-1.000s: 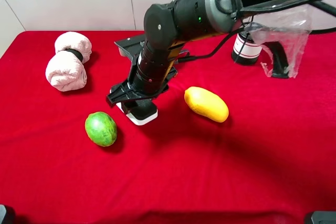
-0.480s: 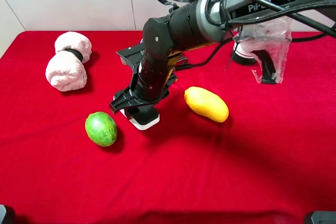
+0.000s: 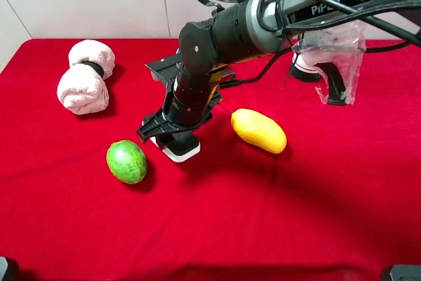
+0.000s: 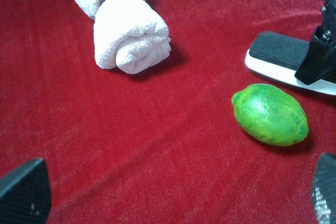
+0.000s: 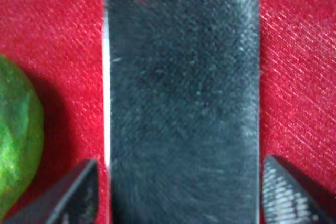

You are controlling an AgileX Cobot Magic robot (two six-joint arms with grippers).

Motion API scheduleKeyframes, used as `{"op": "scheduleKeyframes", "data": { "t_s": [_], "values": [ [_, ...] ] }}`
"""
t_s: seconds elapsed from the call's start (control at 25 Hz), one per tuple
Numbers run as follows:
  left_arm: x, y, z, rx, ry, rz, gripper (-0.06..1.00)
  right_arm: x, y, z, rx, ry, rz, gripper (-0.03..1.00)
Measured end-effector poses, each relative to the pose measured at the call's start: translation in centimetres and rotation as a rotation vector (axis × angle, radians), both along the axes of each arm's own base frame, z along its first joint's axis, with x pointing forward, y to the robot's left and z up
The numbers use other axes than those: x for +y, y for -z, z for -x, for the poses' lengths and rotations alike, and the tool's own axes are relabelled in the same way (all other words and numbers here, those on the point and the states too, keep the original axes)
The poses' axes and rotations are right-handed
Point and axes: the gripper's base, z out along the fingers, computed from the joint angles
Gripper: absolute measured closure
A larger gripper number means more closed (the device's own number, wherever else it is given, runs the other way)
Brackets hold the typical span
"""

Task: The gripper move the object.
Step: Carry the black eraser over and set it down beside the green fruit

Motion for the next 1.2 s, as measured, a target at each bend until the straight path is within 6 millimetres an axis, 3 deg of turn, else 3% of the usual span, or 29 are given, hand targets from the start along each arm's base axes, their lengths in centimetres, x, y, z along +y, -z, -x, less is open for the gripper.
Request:
{"op": "scheduleKeyframes", "data": {
  "t_s": [0.2,0.52,1.2],
  "values": [
    [0.0,0.0,0.0,0.000,0.000,0.000,-0.04,0.0,0.0,0.0,0.000,0.000,0.000,0.35],
    [0.0,0.0,0.0,0.000,0.000,0.000,-0.04,0.0,-0.2,0.0,-0.003,-0.001,-0.003,0.33],
    [0.0,0.0,0.0,0.000,0.000,0.000,-0.04,-1.2,-5.7,0.4,-0.022,-0.019,-0.026,0.28]
  ]
}}
